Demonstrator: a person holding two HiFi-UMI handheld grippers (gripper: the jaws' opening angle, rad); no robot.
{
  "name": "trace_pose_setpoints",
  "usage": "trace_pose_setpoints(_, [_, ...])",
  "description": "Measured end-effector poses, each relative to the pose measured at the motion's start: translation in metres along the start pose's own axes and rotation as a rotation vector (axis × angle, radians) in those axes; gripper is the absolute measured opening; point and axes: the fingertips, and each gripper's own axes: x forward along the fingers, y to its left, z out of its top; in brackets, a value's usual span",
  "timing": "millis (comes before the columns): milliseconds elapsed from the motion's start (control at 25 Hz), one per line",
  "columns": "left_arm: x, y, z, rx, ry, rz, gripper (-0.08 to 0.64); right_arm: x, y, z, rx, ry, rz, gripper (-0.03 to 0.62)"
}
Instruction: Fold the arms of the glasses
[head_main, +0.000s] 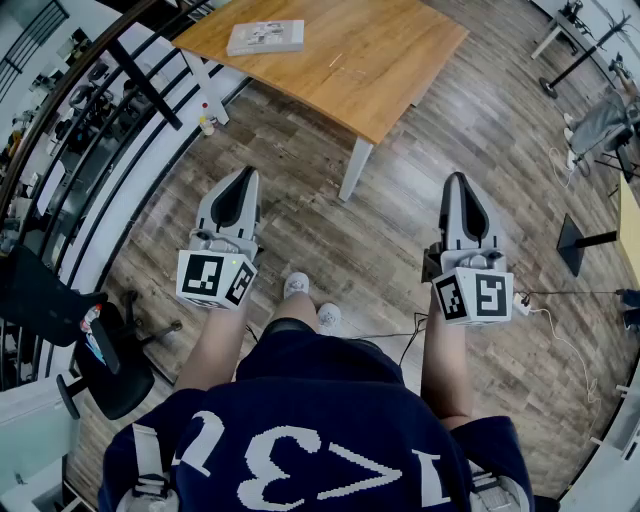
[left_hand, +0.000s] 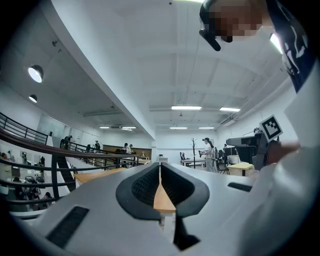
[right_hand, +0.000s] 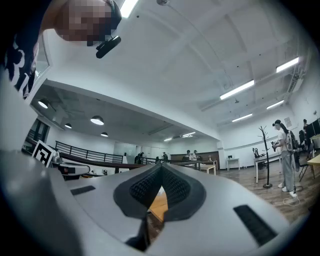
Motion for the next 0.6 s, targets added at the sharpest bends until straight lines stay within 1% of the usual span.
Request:
trace_pose_setpoints(240, [-0.014, -0.016, 0.005, 0.000, -0.012, -0.001, 0.025, -0.022, 0.006, 0.000, 0.003, -0.004, 0.013, 0.025])
trace_pose_setpoints(400, [-0.017, -0.020, 0.006, 0.003, -0.013, 0.000, 0.025, -0.027, 0.008, 0.002, 0.007, -0.006, 0.025, 0.024])
trace_pose_setpoints(600, [-0.017, -0.023, 0.010, 0.004, -0.017, 0.003, 0.024, -0.027, 0.008, 0.005, 0.011, -0.023, 0.020, 0.025])
